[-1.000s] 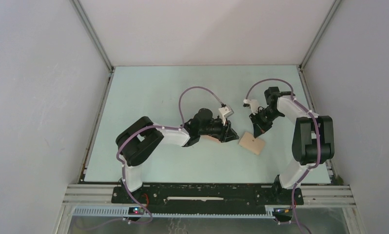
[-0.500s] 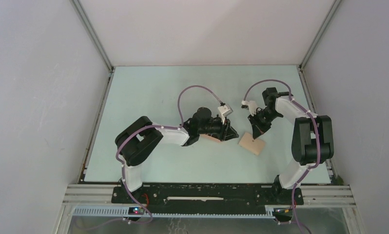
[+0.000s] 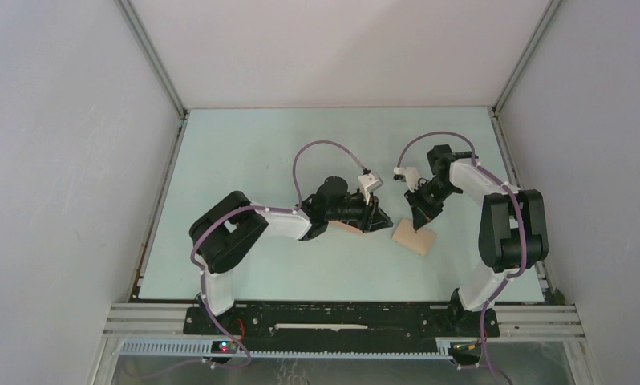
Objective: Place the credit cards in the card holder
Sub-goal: Close the card holder at the center of the board.
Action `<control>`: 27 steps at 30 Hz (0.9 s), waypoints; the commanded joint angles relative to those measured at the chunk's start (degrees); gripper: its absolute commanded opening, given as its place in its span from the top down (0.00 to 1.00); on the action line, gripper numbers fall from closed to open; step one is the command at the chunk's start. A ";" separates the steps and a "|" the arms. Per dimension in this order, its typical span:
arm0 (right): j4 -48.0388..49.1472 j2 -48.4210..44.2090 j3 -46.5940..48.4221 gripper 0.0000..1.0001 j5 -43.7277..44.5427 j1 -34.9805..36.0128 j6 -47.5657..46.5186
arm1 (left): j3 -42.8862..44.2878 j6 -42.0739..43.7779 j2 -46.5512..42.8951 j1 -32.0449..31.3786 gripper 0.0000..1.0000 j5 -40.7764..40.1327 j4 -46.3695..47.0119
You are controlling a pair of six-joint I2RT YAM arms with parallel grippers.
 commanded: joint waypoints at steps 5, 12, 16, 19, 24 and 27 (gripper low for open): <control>-1.76 -0.30 -1.40 1.00 0.54 0.33 -0.09 | -1.02 1.10 -2.14 0.39 0.70 1.30 1.88; -1.69 -0.21 -1.61 1.00 0.80 0.25 -0.09 | -1.03 1.08 -2.05 0.42 0.71 1.48 1.88; -1.94 0.19 -1.59 1.00 0.72 0.24 -0.09 | -0.93 1.09 -2.00 0.46 0.71 1.48 1.88; -1.89 0.70 -1.61 1.00 0.84 0.46 -0.02 | -0.84 1.08 -1.92 0.47 0.71 1.56 1.88; -1.87 1.31 -1.62 1.00 1.22 1.07 0.25 | -0.89 1.08 -1.90 0.54 0.71 1.65 1.88; -1.91 1.98 -1.56 1.00 1.55 1.46 0.43 | -0.85 1.13 -1.89 0.51 0.72 1.70 1.88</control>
